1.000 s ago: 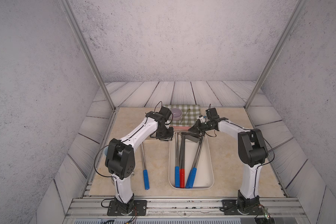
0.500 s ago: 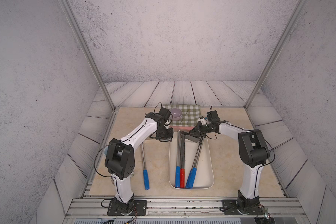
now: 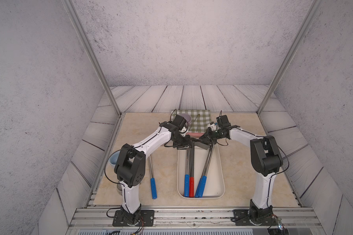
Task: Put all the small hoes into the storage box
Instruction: Adjust the hoe at the center of the board.
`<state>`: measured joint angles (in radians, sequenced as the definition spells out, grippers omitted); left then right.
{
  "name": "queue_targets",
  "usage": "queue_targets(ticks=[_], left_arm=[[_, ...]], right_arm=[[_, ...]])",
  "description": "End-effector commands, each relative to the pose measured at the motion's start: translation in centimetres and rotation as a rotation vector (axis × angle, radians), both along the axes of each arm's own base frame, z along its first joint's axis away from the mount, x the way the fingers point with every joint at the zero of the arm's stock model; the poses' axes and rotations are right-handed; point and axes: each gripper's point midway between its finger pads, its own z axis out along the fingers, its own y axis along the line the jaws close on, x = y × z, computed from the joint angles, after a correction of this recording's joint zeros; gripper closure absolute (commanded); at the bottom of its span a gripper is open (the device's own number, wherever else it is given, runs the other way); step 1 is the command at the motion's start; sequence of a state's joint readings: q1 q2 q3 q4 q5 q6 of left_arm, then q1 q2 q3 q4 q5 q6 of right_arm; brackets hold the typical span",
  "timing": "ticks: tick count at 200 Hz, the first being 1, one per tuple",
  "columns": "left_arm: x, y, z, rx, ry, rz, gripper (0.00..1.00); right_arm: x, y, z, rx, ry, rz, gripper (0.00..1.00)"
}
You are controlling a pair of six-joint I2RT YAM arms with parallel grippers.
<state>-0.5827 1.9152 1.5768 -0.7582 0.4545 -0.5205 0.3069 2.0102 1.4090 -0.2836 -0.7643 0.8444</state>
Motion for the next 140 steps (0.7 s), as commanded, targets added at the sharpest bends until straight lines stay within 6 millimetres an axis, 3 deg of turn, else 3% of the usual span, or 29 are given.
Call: queue_targets(ticks=[1,85,112,140], left_arm=[[1.2,0.0,-1.7,0.031,0.006,-0.002,0.61],[1.9,0.4,-4.4,0.051,0.037,-0.024,0.63],[2.0,0.0,-4.6,0.026,0.037,-0.022,0.77],[2.0,-0.4,-5.0,0.006,0.045,-0.023,0.99]], right_arm=[[-2.4,0.3,-1.6,-0.042,0.102,0.025,1.00],[-2.5,0.8,-1.9,-0.043,0.108,0.038,1.00],[-2.6,0.9,-2.2,-0.044,0.112,0.041,1.00],[-2.5,1.1,-2.1,-0.042,0.109,0.044,1.00]])
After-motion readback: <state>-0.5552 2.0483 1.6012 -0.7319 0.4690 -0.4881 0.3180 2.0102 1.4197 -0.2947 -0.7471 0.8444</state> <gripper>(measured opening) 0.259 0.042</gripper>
